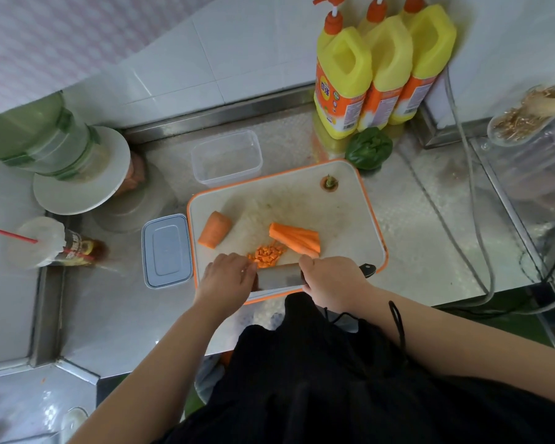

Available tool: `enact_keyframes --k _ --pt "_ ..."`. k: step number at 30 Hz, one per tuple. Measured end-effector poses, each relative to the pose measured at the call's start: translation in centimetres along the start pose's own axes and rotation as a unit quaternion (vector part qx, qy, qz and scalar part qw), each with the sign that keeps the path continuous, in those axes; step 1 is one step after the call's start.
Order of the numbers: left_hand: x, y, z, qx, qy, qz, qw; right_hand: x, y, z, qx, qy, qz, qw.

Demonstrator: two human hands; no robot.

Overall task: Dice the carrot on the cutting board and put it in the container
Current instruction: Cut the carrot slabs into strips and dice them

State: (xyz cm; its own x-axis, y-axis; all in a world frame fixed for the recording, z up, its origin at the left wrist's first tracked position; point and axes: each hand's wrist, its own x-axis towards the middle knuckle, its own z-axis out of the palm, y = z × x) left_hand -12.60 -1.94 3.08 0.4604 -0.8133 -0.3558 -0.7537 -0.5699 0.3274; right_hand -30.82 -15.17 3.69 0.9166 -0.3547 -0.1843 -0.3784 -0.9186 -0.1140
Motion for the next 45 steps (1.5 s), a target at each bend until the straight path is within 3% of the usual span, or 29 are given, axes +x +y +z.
enact_keyframes --k 4,9,12,17,28,35,38,42,45 --pt "1.3 -0.5 0.8 0.032 -0.040 -0.001 0.999 -0.5 -0.2 -0.4 0.000 -0.021 -0.011 1.000" --pt "4.7 1.5 -1.6 0.058 0.014 0.069 0.996 -0.8 -0.3 -0.9 0.011 -0.059 -0.005 0.998" --pt "7.6 4.2 -1.7 0.120 -0.020 0.163 0.979 -0.9 -0.5 -1.3 0.021 -0.095 -0.011 0.995" --pt "10.9 7.5 0.0 0.242 -0.075 0.203 0.946 -0.7 -0.5 -1.2 0.039 -0.133 -0.011 0.990" --pt "11.1 8.1 1.2 0.329 -0.108 0.270 0.899 -1.4 0.9 -0.1 0.050 -0.100 0.004 0.994" --pt "10.7 7.2 1.6 0.312 -0.110 0.291 0.898 -1.8 1.0 0.2 0.048 -0.094 0.006 0.994" --pt "10.7 7.1 1.0 0.275 -0.096 0.274 0.916 -1.8 1.0 0.2 0.063 -0.111 0.020 0.992" --pt "11.0 7.3 -1.7 0.083 -0.085 0.187 0.975 -1.3 1.1 0.9 0.064 -0.057 0.039 0.996" --pt "10.9 6.8 -4.1 -0.046 -0.043 0.111 0.992 -1.0 1.2 0.4 0.086 -0.049 0.053 0.994"
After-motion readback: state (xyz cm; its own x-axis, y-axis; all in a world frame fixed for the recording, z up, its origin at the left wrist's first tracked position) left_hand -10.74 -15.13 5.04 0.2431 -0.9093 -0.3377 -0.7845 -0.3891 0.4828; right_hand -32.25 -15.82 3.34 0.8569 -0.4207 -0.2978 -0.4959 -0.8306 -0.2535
